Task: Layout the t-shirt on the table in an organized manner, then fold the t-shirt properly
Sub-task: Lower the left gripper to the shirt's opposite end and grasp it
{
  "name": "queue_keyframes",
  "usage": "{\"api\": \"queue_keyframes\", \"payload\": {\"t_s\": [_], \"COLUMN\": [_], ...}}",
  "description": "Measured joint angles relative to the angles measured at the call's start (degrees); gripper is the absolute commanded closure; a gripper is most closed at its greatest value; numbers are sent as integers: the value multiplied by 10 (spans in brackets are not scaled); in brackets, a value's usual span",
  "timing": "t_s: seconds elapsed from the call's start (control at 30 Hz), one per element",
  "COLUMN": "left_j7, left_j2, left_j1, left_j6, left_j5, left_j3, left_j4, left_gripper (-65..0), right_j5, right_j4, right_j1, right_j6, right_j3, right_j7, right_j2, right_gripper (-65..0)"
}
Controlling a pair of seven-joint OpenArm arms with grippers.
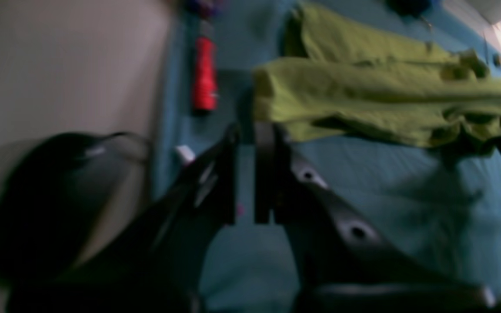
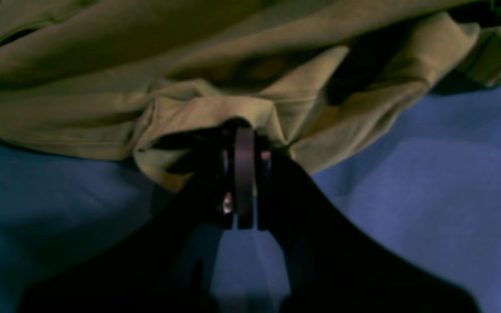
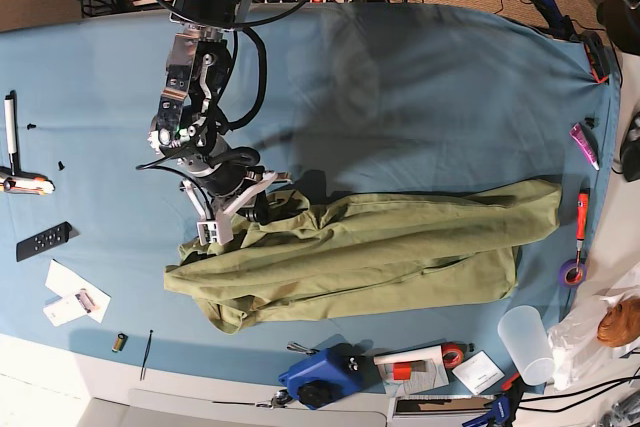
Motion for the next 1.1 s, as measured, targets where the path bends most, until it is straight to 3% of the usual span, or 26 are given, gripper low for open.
{"api": "queue_keyframes", "payload": {"t_s": [0.07, 0.23, 0.37, 0.4, 0.5, 0.57, 0.77, 0.9, 1.03, 1.1], "left_j7": [-34, -97, -109, -115, -149, -149, -141, -151, -161, -165], "left_j2": [0, 1, 10, 18, 42, 52, 52, 53, 53, 53], "left_j1": [-1, -23, -52, -56, -65, -71, -71, -72, -70, -72], "left_j6": [-2, -1, 0, 1, 76, 95, 91, 88, 87, 59], "left_j5": [13, 115, 160, 168, 215, 251, 254, 267, 283, 278], "left_j3": [51, 165, 212, 213, 213, 212, 212, 212, 212, 212], "left_j4": [0, -1, -1, 0, 0, 0, -12, -31, -57, -61], "left_gripper": [0, 0, -225, -256, -262, -261, -260, -260, -260, -260], "right_j5": [-3, -19, -22, -22, -20, -20, -20, -20, -16, -16], "right_j4": [0, 0, 0, 0, 0, 0, 0, 0, 0, 0], "right_j1": [0, 0, 0, 0, 0, 0, 0, 0, 0, 0], "right_j6": [0, 0, 0, 0, 1, 1, 3, 33, 40, 40], "right_j3": [0, -1, -1, -1, -1, -2, -1, -1, -1, -1], "right_j7": [0, -1, -2, -2, -3, -13, -15, -12, -12, -12], "right_j2": [0, 13, 27, 29, 32, 39, 48, 48, 48, 48], "right_gripper": [0, 0, 0, 0, 0, 0, 0, 0, 0, 0]}}
